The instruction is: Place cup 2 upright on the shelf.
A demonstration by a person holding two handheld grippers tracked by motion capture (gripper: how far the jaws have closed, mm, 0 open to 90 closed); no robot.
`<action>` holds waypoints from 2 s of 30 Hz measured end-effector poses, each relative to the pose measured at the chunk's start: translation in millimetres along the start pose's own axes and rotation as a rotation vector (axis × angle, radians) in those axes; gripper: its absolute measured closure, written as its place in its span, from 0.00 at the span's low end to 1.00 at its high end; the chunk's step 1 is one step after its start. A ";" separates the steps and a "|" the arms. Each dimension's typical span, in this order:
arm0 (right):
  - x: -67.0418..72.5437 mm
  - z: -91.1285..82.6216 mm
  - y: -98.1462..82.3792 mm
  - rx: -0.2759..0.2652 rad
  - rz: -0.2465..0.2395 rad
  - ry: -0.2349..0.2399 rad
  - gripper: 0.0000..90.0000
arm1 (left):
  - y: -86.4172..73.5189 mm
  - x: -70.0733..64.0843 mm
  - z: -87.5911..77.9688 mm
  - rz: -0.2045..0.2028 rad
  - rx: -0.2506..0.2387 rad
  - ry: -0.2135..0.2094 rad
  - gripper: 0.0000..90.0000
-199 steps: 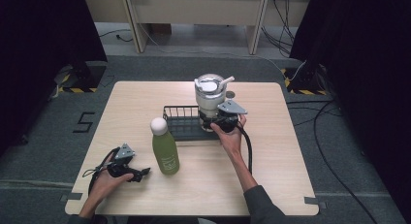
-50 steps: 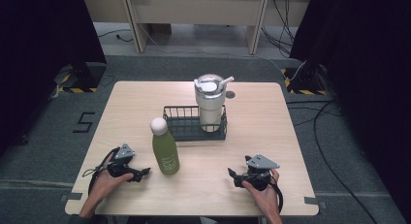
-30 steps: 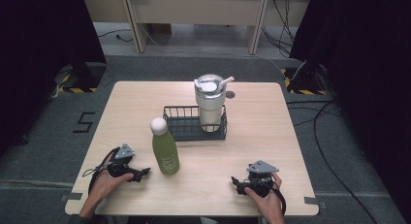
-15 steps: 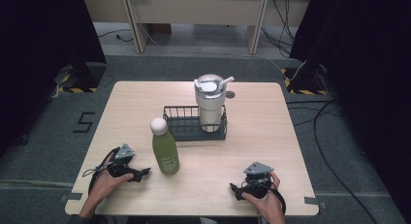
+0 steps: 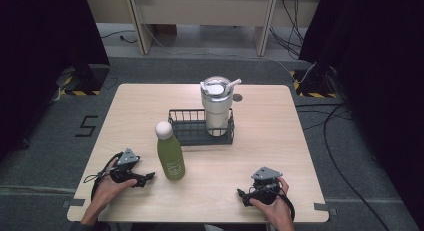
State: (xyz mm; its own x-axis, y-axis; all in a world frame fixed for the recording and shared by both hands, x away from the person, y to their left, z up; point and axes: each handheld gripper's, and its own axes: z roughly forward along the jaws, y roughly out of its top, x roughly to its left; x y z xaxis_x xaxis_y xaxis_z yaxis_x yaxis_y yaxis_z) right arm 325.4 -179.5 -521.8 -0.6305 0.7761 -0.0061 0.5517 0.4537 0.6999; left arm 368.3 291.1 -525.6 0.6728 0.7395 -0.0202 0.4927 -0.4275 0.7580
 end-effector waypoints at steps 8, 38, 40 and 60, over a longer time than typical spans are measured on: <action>-0.1 0.0 0.0 0.000 0.000 0.001 0.00 | -1.9 -2.2 -4.1 0.022 -0.038 -0.025 0.17; -0.7 0.1 0.2 0.001 -0.001 0.002 0.00 | 8.2 -30.0 -21.3 0.076 -0.265 -0.150 0.17; -0.6 0.1 0.2 0.002 0.002 0.001 0.00 | 8.2 -31.0 -21.0 0.075 -0.269 -0.152 0.17; -1.4 0.4 0.4 0.000 0.001 -0.002 0.00 | 20.1 -49.7 -17.0 0.092 -0.317 -0.164 0.17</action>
State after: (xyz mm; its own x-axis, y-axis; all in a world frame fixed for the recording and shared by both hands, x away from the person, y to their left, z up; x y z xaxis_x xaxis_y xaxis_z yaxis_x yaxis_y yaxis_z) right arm 326.7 -180.2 -521.8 -0.6290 0.7774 -0.0068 0.5521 0.4529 0.7001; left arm 335.4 254.5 -498.3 0.7987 0.6011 -0.0276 0.2478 -0.2867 0.9254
